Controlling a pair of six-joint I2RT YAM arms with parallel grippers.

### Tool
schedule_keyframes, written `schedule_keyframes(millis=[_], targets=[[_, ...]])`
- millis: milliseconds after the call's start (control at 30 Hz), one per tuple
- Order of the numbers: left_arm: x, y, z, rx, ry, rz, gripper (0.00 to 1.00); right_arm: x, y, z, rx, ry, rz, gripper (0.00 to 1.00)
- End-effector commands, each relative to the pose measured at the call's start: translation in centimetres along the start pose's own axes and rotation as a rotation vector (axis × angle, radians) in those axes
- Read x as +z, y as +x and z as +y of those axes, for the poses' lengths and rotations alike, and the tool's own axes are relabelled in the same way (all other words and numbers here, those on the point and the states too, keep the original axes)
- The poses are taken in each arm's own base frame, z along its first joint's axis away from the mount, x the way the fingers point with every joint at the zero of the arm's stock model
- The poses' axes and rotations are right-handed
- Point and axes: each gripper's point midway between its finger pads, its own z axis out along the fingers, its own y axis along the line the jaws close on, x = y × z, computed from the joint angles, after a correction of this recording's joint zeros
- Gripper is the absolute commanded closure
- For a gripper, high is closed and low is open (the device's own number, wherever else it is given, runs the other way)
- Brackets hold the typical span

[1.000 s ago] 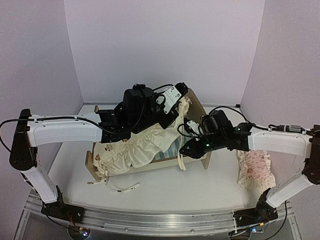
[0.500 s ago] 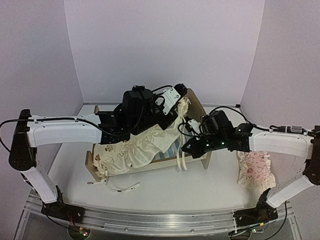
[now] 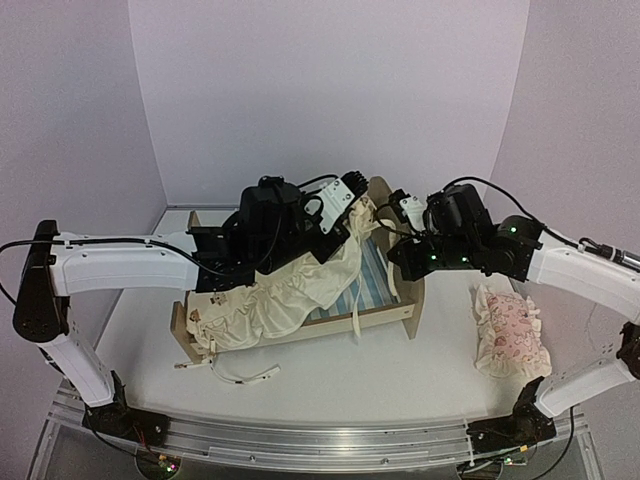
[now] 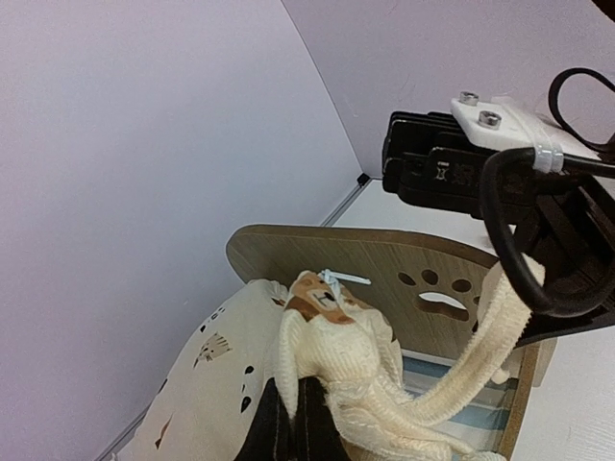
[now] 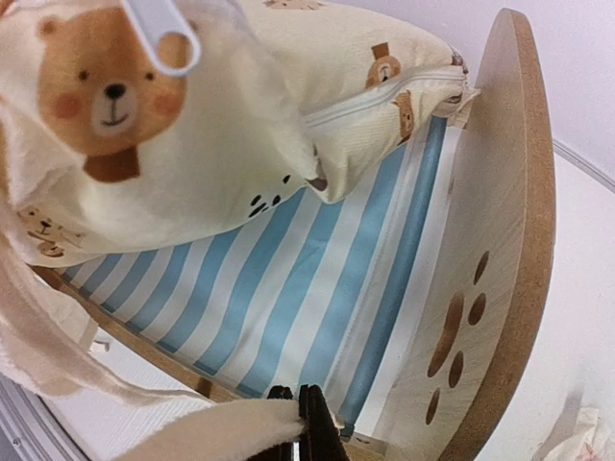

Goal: Set up the pet bed

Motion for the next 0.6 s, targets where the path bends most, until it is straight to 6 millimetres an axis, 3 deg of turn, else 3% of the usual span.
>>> schedule_keyframes(millis=[0, 500, 567], targets=[[-1.3, -2.5, 2.3, -0.061, -0.054, -0.072, 1.0, 0.7, 0.3, -1.0, -0.036, 0.073, 0.032, 1.0], [-0.4, -1.4, 0.9, -0.073, -0.014, -0.053, 1.0, 2.6, 2.8, -3.1, -0.091, 0.199, 0.104, 1.0], [-0.2, -1.3, 0.7, -0.075, -0.008, -0.051, 1.0, 2.5, 3.3, -3.2, -0.074, 0.202, 0.109, 0.94]])
